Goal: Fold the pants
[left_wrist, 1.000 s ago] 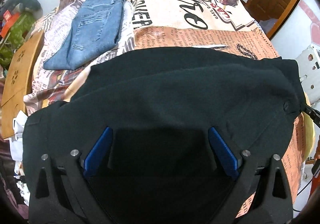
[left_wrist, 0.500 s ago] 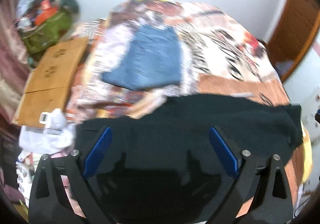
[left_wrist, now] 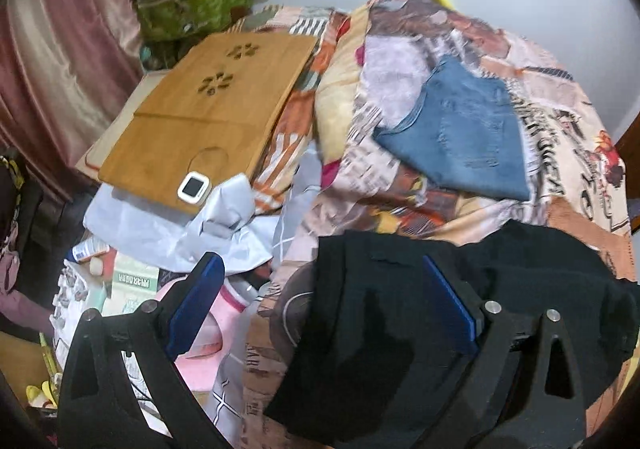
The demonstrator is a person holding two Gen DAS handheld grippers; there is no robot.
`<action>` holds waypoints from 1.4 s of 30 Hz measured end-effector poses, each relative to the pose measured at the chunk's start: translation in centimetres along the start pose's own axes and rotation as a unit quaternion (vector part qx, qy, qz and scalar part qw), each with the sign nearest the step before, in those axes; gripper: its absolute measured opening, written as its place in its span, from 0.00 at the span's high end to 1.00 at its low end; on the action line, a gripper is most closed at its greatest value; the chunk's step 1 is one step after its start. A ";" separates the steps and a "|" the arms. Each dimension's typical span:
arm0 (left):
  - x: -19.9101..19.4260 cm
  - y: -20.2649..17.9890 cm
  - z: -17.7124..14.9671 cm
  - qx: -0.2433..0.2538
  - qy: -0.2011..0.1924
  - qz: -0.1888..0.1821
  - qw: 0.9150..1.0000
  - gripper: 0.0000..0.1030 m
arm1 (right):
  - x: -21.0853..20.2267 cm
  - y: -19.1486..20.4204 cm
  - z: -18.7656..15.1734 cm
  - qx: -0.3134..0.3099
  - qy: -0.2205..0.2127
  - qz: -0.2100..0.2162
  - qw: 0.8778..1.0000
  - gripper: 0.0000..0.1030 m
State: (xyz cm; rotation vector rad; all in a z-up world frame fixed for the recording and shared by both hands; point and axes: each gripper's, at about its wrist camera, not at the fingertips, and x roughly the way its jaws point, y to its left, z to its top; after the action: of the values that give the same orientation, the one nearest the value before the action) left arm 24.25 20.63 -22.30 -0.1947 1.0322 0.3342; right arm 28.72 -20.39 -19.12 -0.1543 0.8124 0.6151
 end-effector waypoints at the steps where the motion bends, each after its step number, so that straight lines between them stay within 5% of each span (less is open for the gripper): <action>1: 0.8 0.2 -0.1 -0.001 0.008 -0.004 1.000 0.05 | 1.2 0.6 0.6 -0.010 0.009 0.004 1.000 0.43; 10: 5.8 -0.7 -0.1 -0.011 0.040 -0.033 0.999 0.06 | 10.3 5.0 3.2 -0.075 0.100 0.053 0.991 0.43; 16: 8.3 -1.8 -1.0 -0.002 0.070 -0.058 0.996 0.18 | 17.0 6.7 3.8 -0.087 0.170 0.066 0.979 0.43; 23: 10.2 -0.6 -2.5 -0.047 0.112 -0.122 0.985 0.23 | 21.0 7.1 2.7 -0.089 0.243 0.090 0.962 0.75; 28: 9.9 -0.3 -3.1 -0.061 0.112 -0.149 0.981 0.40 | 20.0 7.8 2.2 -0.102 0.218 0.098 0.966 0.92; 36: 7.8 -0.6 -2.5 -0.033 0.082 -0.134 0.987 0.80 | 17.3 9.0 3.9 -0.139 0.148 0.061 0.977 0.95; 42: 5.7 0.3 -1.1 -0.026 0.037 -0.101 0.994 0.85 | 16.7 8.5 5.5 -0.134 0.110 0.043 0.984 0.97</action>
State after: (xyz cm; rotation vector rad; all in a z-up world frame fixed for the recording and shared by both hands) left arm 25.95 21.62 -27.80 -0.3571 1.0681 0.1718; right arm 36.16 -3.89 -26.50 -0.4417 0.9500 0.7978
